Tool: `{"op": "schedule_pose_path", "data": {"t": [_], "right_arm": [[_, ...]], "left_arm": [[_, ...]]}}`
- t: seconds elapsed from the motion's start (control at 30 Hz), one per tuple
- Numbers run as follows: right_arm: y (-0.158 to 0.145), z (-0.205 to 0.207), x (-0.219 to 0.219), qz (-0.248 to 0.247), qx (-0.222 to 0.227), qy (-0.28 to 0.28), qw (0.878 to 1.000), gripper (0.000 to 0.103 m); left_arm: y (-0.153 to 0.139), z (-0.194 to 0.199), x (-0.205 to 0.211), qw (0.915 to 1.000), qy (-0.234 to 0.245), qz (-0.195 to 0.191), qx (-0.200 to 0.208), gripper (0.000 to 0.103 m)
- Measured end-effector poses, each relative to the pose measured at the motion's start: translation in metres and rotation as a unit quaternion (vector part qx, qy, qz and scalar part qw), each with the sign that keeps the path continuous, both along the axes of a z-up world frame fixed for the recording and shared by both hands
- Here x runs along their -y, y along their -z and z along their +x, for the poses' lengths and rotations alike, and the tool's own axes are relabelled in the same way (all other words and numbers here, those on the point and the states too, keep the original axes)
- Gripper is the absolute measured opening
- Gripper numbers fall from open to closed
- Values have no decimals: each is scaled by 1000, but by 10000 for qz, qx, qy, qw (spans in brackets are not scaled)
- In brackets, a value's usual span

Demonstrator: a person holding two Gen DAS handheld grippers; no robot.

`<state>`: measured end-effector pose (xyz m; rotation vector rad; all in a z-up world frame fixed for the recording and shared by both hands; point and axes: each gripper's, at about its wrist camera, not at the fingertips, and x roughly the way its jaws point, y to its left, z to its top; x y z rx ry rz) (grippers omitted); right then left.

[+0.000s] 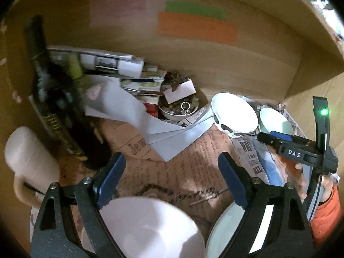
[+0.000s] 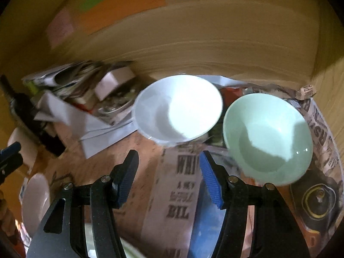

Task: Organize plates and bowls
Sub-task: 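Move both grippers to the rim of the white bowl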

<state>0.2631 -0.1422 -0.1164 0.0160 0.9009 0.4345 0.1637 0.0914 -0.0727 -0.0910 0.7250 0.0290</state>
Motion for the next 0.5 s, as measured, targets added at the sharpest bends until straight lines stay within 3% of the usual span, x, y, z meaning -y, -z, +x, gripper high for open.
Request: {"op": "schedule_pose_path", "data": {"t": [0.3,0.5], "right_arm": [[31,42,-5,211,-602,333,9974,50],[31,47,-9,143,-517,551,9970,50]], "left_arm": [[14,38,16,9990,253,309,-218,89],[19,51,19,9979,428,365,-316,89]]}}
